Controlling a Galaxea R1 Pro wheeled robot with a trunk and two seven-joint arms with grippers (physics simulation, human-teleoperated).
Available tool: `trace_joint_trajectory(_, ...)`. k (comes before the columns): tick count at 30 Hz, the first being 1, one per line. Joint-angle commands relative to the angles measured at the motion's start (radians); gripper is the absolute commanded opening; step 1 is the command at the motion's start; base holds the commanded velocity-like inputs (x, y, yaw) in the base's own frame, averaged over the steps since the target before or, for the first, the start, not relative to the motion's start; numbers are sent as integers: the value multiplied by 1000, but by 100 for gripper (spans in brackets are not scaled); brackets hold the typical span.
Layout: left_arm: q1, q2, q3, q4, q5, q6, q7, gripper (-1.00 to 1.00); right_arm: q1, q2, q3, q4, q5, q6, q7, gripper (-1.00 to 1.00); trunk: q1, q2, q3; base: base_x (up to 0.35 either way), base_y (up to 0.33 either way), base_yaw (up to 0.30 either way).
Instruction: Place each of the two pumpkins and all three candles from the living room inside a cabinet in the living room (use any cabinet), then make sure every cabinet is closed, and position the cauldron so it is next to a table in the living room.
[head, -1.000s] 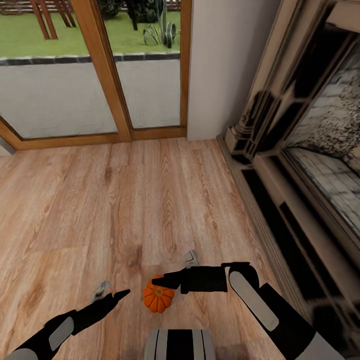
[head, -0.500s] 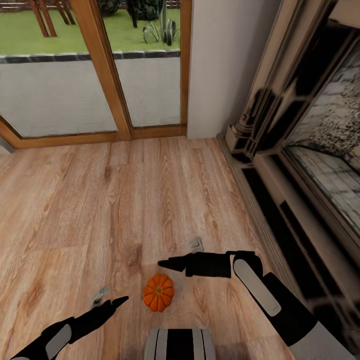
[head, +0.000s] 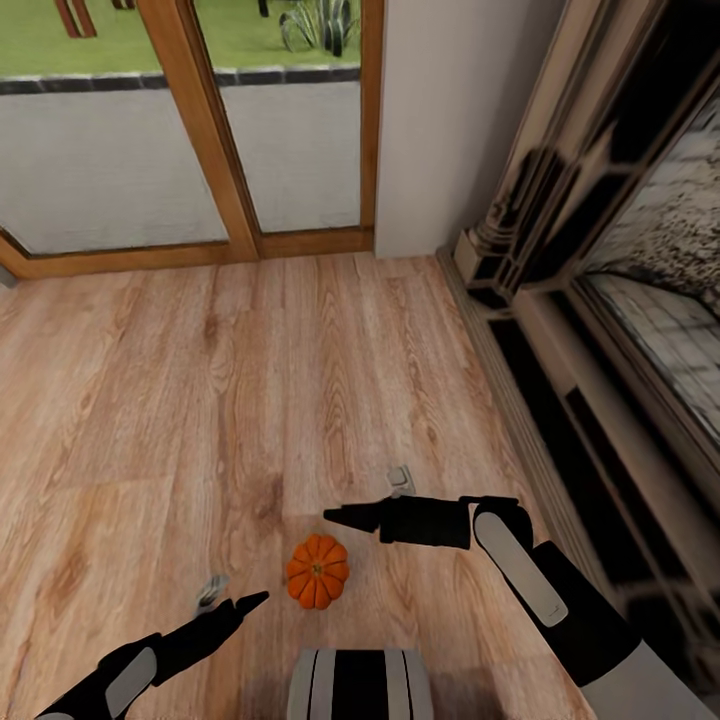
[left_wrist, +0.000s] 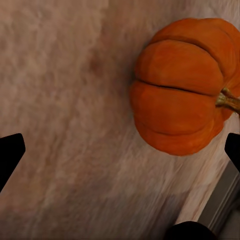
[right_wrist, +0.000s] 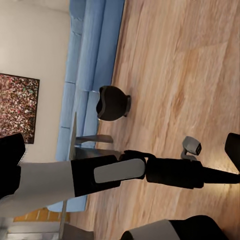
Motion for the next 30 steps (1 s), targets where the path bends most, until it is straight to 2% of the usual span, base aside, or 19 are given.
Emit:
trace_joint_trajectory(1, 0, 0, 0, 0, 0, 0, 0, 100, 0, 0, -2, 0, 0, 0, 6, 100, 0, 0, -4, 0, 0, 0)
trace_joint_trajectory(3, 0, 0, 0, -9, -3, 1, 0, 100, 0, 0, -6, 0, 0, 0, 34, 100, 1, -1, -11, 0, 0, -47)
trace_joint_trajectory(23, 0, 1, -5, -38, -6, 0, 0, 100, -1, 1, -10, 0, 0, 1, 35, 100, 10, -5, -66, 0, 0, -196)
trace_joint_trajectory(27, 0, 2, -4, -37, -6, 0, 0, 100, -1, 1, -10, 0, 0, 0, 35, 100, 12, -6, -80, 0, 0, -81)
trace_joint_trajectory(30, 0, 3, -3, -37, -6, 0, 0, 100, -1, 1, -10, 0, 0, -1, 35, 100, 12, -6, -80, 0, 0, -15)
